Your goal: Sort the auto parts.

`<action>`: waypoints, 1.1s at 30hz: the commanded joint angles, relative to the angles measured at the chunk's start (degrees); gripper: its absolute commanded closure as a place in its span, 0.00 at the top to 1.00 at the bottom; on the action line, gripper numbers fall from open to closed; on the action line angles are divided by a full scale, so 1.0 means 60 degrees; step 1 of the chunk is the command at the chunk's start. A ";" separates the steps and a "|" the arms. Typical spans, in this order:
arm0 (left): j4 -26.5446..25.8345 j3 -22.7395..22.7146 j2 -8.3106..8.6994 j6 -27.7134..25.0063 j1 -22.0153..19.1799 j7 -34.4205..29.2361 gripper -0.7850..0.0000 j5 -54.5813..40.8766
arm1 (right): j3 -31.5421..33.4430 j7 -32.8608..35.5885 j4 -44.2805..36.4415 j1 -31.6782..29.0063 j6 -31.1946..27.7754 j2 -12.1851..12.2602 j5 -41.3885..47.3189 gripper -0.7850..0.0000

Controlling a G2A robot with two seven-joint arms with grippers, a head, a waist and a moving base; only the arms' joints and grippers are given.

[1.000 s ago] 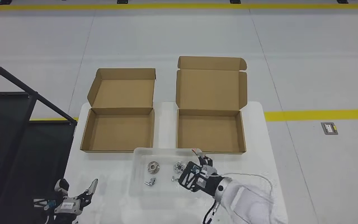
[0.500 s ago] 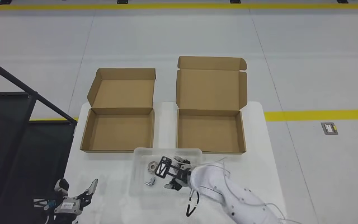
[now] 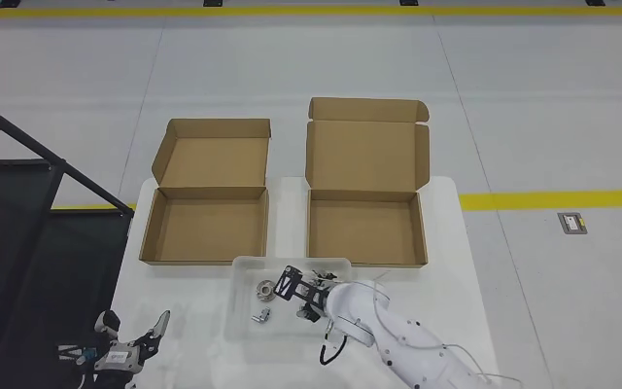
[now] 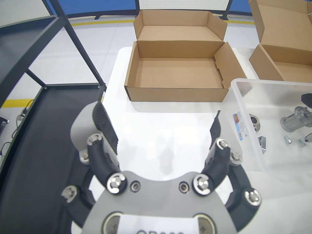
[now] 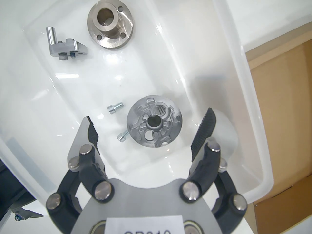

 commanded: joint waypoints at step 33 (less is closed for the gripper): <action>0.0000 0.0000 0.0000 0.0000 0.0000 0.0000 1.00 0.0000 | 0.3481 -0.0965 -0.4353 -0.0776 -0.1441 0.0621 -0.0892 0.00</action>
